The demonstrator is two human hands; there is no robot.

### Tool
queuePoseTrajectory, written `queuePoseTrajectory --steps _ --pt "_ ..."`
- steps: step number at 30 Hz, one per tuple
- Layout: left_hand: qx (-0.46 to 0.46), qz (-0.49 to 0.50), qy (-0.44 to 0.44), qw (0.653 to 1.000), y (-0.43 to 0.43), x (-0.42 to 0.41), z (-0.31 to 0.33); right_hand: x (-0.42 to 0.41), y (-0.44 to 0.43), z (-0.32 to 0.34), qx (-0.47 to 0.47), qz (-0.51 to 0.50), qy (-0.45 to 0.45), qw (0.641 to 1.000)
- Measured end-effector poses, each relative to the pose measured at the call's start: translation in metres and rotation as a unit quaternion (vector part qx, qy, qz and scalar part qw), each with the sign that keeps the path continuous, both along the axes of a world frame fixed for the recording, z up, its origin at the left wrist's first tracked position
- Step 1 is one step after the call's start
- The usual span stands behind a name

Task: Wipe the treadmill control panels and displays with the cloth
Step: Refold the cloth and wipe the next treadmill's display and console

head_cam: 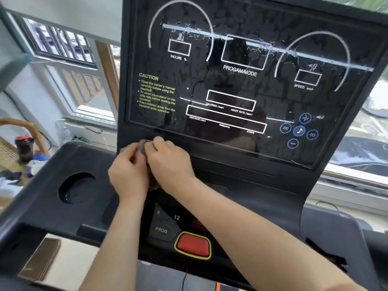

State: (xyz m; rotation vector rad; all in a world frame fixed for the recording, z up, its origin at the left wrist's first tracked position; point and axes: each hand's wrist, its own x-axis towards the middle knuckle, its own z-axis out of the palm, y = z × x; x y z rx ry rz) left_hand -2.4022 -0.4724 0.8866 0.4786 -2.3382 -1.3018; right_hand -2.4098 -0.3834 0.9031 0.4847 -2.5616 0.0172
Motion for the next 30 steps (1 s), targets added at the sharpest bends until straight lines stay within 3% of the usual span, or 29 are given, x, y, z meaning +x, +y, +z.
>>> queuePoseTrajectory --steps 3,10,16,20,24,30 --pt "0.070 -0.008 0.018 0.997 0.024 0.017 -0.008 0.016 0.030 -0.026 0.001 0.002 0.073 0.997" --pt "0.116 -0.033 0.051 0.991 0.074 0.034 -0.008 0.037 0.070 -0.035 -0.014 -0.039 0.064 0.997" --pt "0.006 -0.131 0.071 0.989 0.113 0.058 -0.013 0.069 0.123 -0.041 -0.069 -0.087 0.028 0.993" --pt "-0.060 -0.250 0.074 0.964 0.175 0.086 -0.020 0.115 0.188 -0.045 -0.095 -0.142 0.001 0.985" --pt "-0.131 -0.342 0.061 0.929 0.233 0.107 -0.017 0.153 0.229 -0.044 -0.150 -0.260 -0.078 0.951" --pt "-0.240 -0.359 0.056 0.900 0.222 0.107 -0.010 0.150 0.214 -0.042 -0.167 -0.270 -0.092 0.944"
